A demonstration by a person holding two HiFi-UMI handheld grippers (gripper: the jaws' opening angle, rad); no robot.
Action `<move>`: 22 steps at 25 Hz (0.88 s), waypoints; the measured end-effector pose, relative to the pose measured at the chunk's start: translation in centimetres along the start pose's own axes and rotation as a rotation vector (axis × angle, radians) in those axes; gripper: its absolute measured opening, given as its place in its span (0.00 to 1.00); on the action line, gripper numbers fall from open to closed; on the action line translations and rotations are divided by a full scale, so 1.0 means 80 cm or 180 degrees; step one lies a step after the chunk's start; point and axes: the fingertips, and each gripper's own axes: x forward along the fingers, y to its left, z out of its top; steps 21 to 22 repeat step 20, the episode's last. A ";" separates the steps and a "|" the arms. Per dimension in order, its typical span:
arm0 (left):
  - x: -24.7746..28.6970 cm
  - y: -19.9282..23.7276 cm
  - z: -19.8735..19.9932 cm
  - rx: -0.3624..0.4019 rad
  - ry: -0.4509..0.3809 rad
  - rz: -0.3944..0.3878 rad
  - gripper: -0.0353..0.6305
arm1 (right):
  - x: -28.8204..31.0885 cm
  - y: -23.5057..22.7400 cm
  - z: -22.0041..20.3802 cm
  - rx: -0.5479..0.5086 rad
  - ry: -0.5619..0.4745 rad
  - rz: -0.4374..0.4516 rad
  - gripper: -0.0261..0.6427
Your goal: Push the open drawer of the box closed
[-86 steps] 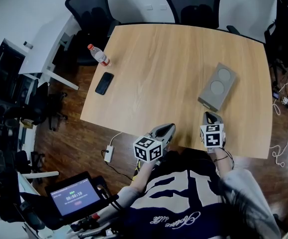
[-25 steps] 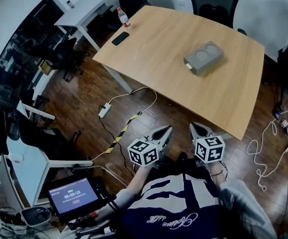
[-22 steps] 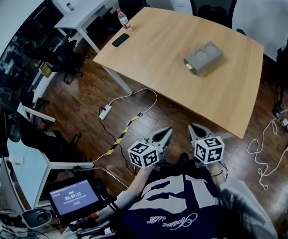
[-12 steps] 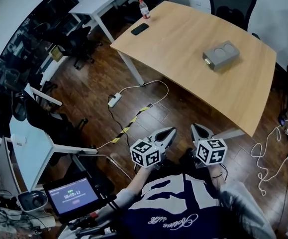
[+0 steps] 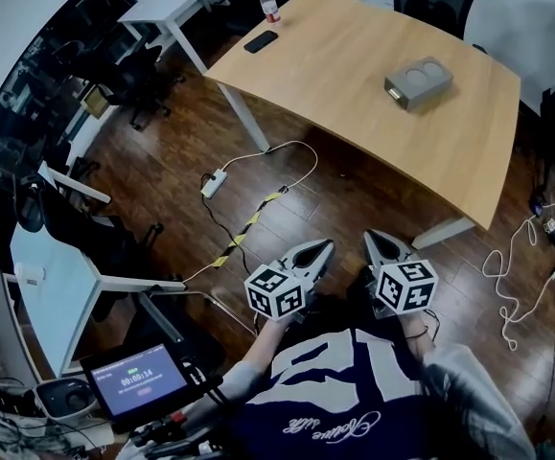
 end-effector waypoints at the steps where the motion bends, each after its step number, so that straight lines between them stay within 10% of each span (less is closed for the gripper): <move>1: 0.000 -0.004 -0.002 0.0007 0.0003 -0.0030 0.05 | -0.005 0.000 -0.003 0.0010 -0.0015 -0.0019 0.04; 22: 0.007 -0.024 -0.022 0.0079 0.0122 -0.0253 0.05 | -0.032 0.000 -0.025 0.0013 -0.0071 -0.0153 0.04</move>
